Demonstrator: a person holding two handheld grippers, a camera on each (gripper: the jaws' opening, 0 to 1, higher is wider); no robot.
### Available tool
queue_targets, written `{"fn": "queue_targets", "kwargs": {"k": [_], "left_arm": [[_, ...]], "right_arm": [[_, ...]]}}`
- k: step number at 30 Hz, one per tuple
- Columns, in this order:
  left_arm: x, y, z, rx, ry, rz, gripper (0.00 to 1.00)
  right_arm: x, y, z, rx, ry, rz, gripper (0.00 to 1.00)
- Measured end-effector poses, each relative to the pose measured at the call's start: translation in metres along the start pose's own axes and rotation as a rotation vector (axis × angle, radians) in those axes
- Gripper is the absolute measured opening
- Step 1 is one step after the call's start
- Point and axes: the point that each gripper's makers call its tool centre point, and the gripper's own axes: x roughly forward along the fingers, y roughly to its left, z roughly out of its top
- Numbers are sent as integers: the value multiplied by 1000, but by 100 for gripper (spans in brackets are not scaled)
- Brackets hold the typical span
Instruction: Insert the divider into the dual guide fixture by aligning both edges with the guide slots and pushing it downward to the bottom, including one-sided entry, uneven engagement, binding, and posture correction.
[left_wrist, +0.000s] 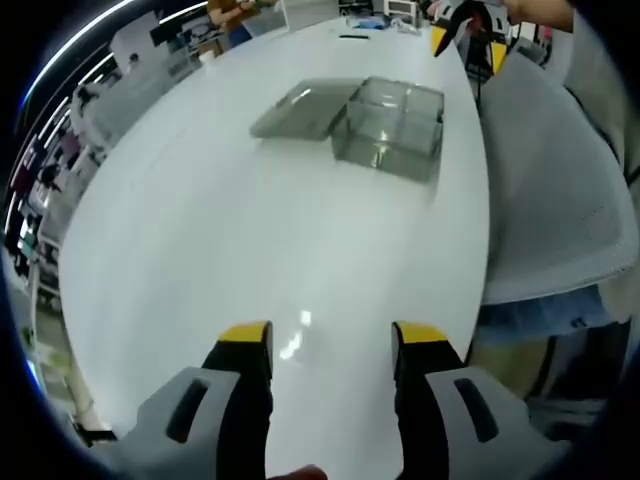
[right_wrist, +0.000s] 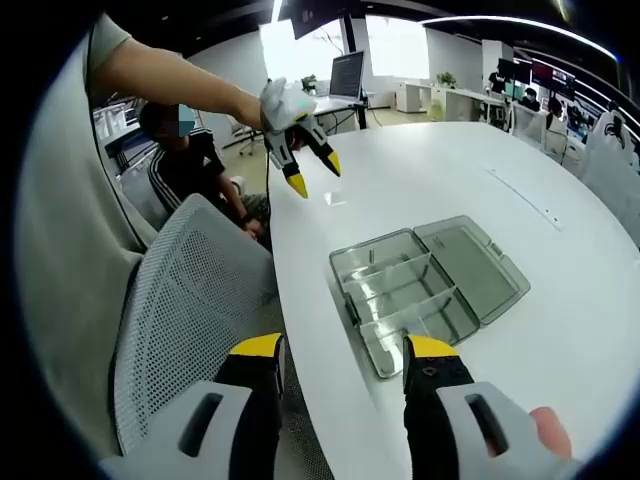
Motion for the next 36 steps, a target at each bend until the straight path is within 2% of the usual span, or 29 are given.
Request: {"fn": "queue_targets", "kwargs": {"k": [6,10,16,20,23,36], "left_arm": [[5,6,-11,7,20,6,44],[10,12,-17,60,46,13,43],[15,17,-15,54,27,0,42],[20,18,-22,111,69,-15,42],[22,20,-26,96,73,-22,42],[27,25,-26,125,80,-46,42]], "right_arm": [[-1,-4,4,7,-9,-10,44],[1,-4,4,13,-8,-9,44],[2,0,2,18,-2,-6,44],[3,1,2,20,2,-3,44],[3,2,4,24,-7,0,44],[2,0,1,29,-2,-10,45]]}}
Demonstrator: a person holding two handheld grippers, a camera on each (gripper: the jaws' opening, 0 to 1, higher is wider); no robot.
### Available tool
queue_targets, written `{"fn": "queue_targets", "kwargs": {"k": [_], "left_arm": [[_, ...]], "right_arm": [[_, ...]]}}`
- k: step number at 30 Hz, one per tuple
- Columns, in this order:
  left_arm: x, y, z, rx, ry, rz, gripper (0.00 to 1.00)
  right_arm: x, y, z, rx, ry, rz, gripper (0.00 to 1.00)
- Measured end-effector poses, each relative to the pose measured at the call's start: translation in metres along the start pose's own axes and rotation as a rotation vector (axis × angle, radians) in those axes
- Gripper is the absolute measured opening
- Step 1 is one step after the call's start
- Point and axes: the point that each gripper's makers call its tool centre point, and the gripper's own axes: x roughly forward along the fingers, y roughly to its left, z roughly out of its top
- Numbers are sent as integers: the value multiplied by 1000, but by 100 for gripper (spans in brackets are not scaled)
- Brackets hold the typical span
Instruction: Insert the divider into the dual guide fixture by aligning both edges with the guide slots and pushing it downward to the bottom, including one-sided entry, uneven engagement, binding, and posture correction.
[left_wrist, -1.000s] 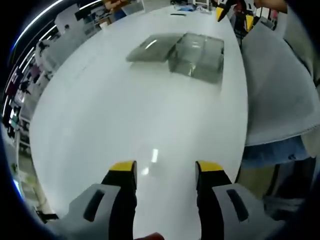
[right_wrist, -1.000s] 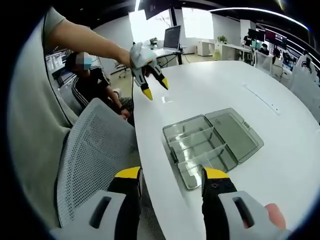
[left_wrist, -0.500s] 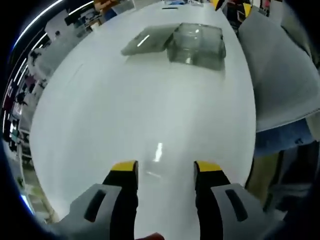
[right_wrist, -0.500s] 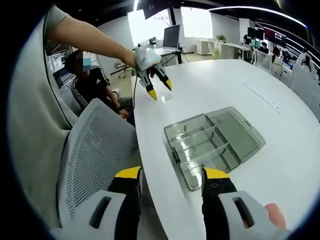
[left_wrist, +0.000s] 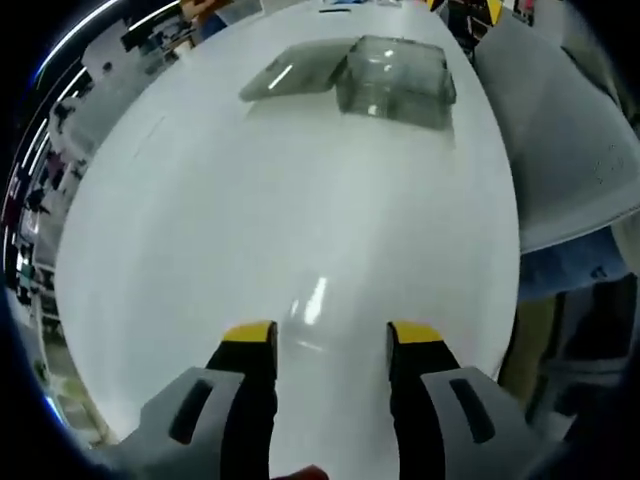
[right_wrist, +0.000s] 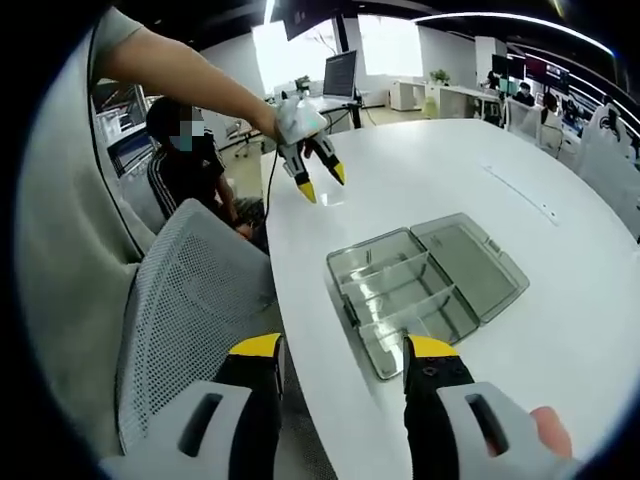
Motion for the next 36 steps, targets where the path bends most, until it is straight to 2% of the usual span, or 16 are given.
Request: {"fn": "queue_targets", "kwargs": {"k": [20,26,36], "left_arm": [[10,3,7,48,16,-57,41],[11,-1,7,58,25,-102,36],[12,-3,8,80,40,-136,37]], "right_arm": [[3,-2,-2,17,-3,-2,46],[3,-1,-3,20,-1,-4,46],[1,0,-5,30,1,-8,45]]}}
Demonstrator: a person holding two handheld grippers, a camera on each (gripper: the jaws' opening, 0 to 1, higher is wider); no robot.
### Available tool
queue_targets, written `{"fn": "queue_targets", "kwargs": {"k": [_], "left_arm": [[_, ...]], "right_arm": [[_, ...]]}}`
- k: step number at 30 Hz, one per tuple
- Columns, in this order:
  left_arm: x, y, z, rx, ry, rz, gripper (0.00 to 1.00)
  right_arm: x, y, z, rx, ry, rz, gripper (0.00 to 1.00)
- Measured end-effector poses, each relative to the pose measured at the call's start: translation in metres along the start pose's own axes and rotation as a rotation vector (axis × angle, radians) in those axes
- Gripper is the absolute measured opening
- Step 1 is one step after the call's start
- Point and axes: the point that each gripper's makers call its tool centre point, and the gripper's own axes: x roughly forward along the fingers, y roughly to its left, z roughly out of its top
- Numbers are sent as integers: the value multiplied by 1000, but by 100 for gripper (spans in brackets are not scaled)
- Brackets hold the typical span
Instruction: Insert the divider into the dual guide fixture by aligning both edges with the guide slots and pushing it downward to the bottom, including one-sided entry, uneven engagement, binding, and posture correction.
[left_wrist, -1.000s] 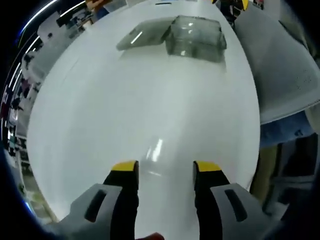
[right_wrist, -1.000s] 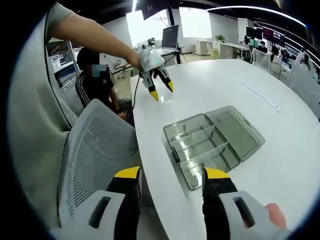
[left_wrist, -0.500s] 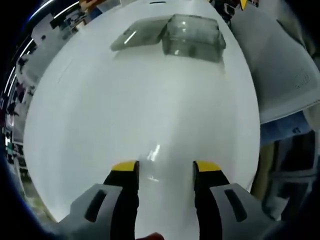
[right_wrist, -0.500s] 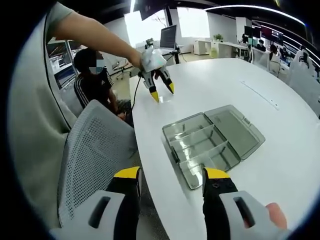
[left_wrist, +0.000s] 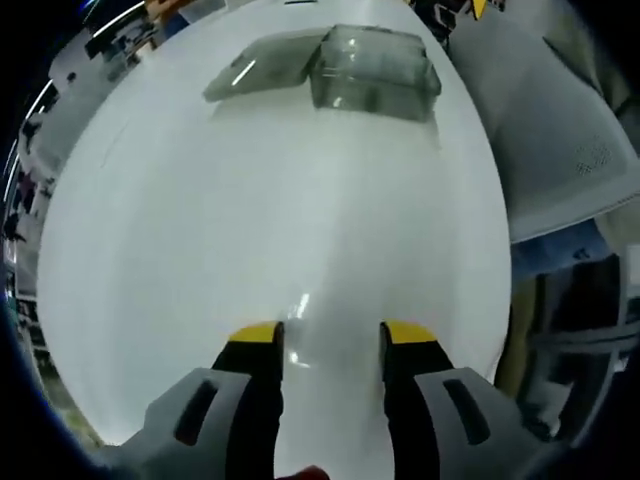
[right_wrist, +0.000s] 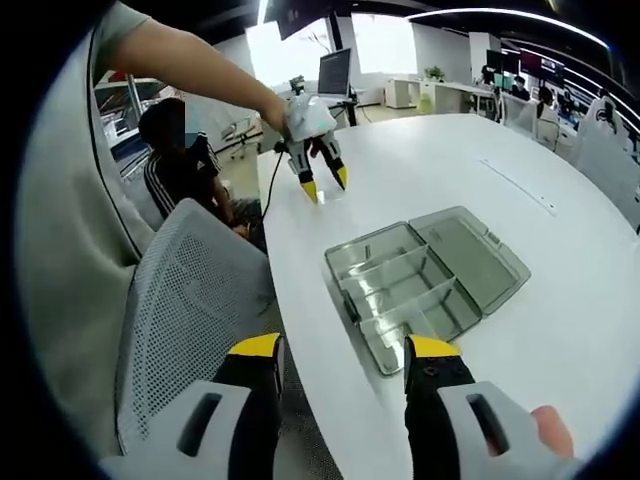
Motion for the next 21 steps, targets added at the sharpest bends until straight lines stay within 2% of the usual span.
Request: {"fn": "queue_targets", "kwargs": {"k": [5,9,16,21], "left_arm": [[0,1,-1,32,33,-17,36],[2,5,1,18,55,-8,31],[1,3,1,20,75,-3,30],[2,1,3,27,111,2,30]], "right_arm": [[-2,-2,-1,6,0,-7,45],[-2,-2,0,6,-1,-9,45],[-2,-3,3,3,-4,-8,45],[-2,-4,4,-1,-4,-8,44]]}}
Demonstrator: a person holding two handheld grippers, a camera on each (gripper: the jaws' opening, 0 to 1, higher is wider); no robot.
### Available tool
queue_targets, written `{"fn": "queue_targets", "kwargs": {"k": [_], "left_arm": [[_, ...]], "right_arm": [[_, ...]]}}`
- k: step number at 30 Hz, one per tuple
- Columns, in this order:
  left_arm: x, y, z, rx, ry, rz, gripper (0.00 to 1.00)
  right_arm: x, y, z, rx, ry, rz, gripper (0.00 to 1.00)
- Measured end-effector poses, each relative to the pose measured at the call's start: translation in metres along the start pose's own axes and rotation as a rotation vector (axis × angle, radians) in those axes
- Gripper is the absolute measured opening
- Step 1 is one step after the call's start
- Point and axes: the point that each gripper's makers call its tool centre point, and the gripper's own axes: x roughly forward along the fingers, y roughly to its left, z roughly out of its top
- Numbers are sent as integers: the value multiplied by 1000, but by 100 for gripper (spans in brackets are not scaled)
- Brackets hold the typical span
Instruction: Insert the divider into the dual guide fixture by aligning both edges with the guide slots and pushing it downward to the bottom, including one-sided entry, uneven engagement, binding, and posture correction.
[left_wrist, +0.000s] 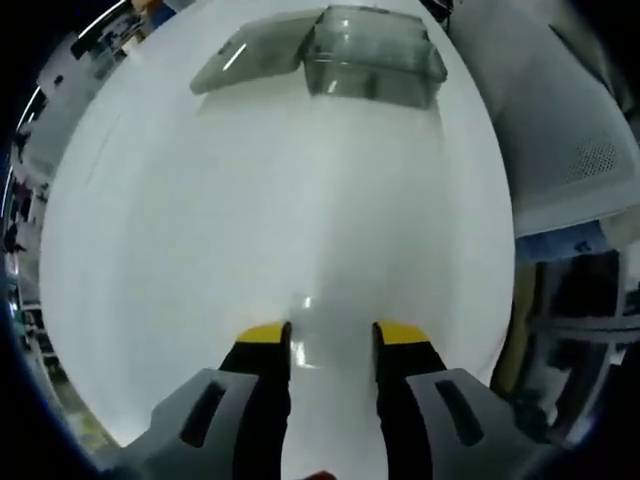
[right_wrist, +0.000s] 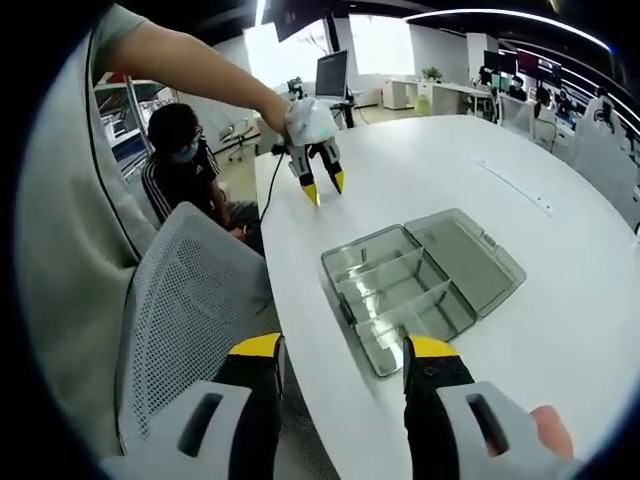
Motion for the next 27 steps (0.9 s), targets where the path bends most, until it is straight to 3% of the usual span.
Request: {"fn": "queue_targets", "kwargs": {"k": [19,27], "left_arm": [[-1,-4,2,-2,47,38,29],[-13,-7,20,-4,17,70,29]], "right_arm": [[-3,-1,0,6,-10,-2,44],[-3,-3,4,25,-28,-2,44]]}}
